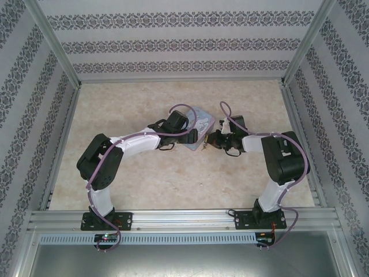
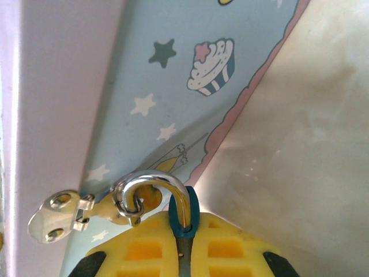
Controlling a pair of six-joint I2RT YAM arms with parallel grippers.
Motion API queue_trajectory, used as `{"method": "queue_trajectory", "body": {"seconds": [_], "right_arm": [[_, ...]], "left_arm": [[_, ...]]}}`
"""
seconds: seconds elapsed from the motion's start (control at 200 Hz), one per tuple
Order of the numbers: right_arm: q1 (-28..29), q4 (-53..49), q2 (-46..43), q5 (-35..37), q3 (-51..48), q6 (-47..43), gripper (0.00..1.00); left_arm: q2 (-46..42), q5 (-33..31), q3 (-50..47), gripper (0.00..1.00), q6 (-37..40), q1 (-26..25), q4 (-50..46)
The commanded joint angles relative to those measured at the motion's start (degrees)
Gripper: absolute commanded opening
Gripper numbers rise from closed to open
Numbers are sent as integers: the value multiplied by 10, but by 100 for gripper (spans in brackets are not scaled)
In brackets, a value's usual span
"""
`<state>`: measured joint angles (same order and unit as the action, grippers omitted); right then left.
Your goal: Unlock the padlock with the key
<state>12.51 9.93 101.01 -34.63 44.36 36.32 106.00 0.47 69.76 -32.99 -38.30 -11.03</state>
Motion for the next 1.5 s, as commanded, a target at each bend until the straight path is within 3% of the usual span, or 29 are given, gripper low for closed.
{"method": "queue_trajectory", "body": {"seconds": [0.0,0.345,0.729,1.384,1.499], "right_arm": [[-14,-83,-12,75,15,-46,0],[-21,3,4,7,35,22,0],[-52,-40,38,-25,107,15,0],[-85,-24,-125,28,-120,83,0],[-88,-29,-147,42,-148,89,10]], "left_arm": [[39,1,-25,100,28,-8,-104],[46,11,-24,98,30,-8,-106],[56,13,-25,96,29,-8,-109],[-16,29,46,100,36,-2,-152],[-54,31,51,100,29,0,-168]]}}
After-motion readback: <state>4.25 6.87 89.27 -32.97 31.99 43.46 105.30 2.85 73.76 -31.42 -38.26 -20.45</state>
